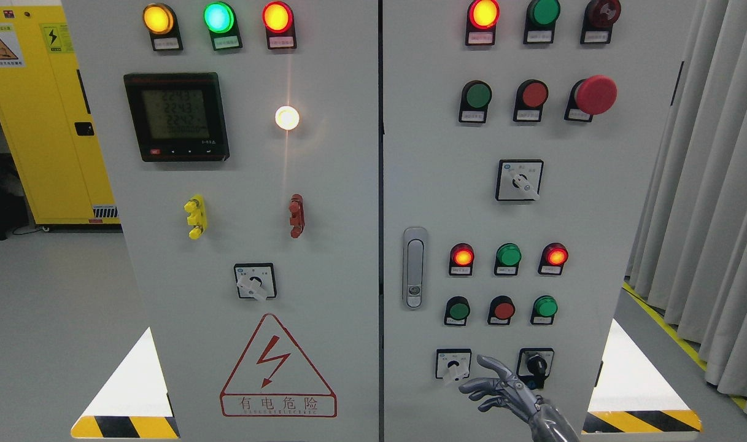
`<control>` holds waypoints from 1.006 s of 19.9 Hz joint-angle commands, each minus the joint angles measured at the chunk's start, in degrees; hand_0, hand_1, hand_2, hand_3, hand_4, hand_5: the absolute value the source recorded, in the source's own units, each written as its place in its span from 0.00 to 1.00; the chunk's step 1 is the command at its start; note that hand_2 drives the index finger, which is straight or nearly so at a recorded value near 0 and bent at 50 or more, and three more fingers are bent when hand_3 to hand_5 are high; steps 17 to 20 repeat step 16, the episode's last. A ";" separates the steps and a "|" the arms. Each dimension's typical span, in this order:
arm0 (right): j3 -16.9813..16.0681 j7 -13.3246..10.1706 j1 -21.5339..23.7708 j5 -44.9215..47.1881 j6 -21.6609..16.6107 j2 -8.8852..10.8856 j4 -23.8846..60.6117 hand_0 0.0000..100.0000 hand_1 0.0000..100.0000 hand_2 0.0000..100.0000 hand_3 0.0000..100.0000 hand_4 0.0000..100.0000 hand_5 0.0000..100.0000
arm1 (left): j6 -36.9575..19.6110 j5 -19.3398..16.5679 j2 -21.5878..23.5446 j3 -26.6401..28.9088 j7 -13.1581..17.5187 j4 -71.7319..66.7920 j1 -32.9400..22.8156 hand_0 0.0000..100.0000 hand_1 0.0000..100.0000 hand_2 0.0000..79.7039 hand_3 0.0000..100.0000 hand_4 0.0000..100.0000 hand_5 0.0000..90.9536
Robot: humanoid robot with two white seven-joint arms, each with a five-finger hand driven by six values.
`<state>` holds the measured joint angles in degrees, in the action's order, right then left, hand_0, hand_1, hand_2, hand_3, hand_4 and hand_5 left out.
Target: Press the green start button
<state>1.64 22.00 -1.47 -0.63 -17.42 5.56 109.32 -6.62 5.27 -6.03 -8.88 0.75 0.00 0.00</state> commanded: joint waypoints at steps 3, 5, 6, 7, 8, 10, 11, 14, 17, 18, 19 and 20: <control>2.40 0.23 3.58 6.16 0.63 0.24 2.57 0.24 0.38 0.00 0.00 0.00 0.00 | 0.02 0.00 0.05 0.00 -0.04 1.50 1.49 0.12 0.56 0.00 0.00 0.00 0.00; 2.49 0.15 3.84 6.25 0.63 0.24 2.48 0.24 0.37 0.00 0.00 0.00 0.00 | 0.02 0.00 0.05 0.00 -0.04 1.50 1.49 0.12 0.56 0.00 0.00 0.00 0.00; 2.49 0.15 3.84 6.25 0.63 0.24 2.39 0.23 0.38 0.00 0.00 0.00 0.00 | 0.02 0.00 -0.04 0.00 -0.04 1.50 1.49 0.12 0.56 0.00 0.00 0.00 0.00; 2.49 0.15 3.84 6.25 0.72 0.24 2.39 0.23 0.38 0.00 0.00 0.00 0.00 | 0.02 0.00 -0.04 0.00 -0.04 1.50 1.49 0.12 0.56 0.00 0.00 0.00 0.00; 2.49 0.15 3.84 6.25 1.07 0.24 2.39 0.23 0.38 0.00 0.00 0.00 0.00 | 0.02 0.00 0.05 0.00 -0.04 1.50 1.49 0.12 0.56 0.00 0.00 0.00 0.00; 2.49 0.15 3.75 6.34 1.60 0.24 2.22 0.23 0.38 0.00 0.00 0.00 0.00 | 0.02 0.00 0.05 0.00 -0.04 1.50 1.49 0.12 0.56 0.00 0.00 0.00 0.00; 2.49 0.15 3.67 6.34 1.69 0.24 2.13 0.22 0.38 0.00 0.00 0.00 0.00 | 0.02 0.00 -0.04 0.00 -0.04 1.50 1.49 0.12 0.56 0.00 0.00 0.00 0.00; 2.49 0.15 3.67 6.34 1.69 0.24 1.96 0.22 0.38 0.00 0.00 0.00 0.00 | 0.02 0.00 -0.04 0.00 -0.04 1.50 1.49 0.12 0.56 0.00 0.00 0.00 0.00; 2.49 0.06 3.67 6.34 1.69 0.24 1.78 0.22 0.38 0.00 0.00 0.00 0.00 | 0.02 0.00 0.05 0.00 -0.04 1.50 1.49 0.12 0.56 0.00 0.00 0.00 0.00; 2.49 0.06 3.67 6.34 1.69 0.24 1.78 0.22 0.38 0.00 0.00 0.00 0.00 | 0.02 0.00 0.05 0.00 -0.04 1.50 1.49 0.12 0.56 0.00 0.00 0.00 0.00; 2.49 0.06 3.67 6.34 1.69 0.24 1.78 0.22 0.38 0.00 0.00 0.00 0.00 | 0.02 0.00 0.05 0.00 -0.04 1.50 1.49 0.12 0.56 0.00 0.00 0.00 0.00; 2.49 0.06 3.67 6.34 1.69 0.24 1.78 0.22 0.38 0.00 0.00 0.00 0.00 | 0.02 0.00 0.05 0.00 -0.04 1.50 1.49 0.12 0.56 0.00 0.00 0.00 0.00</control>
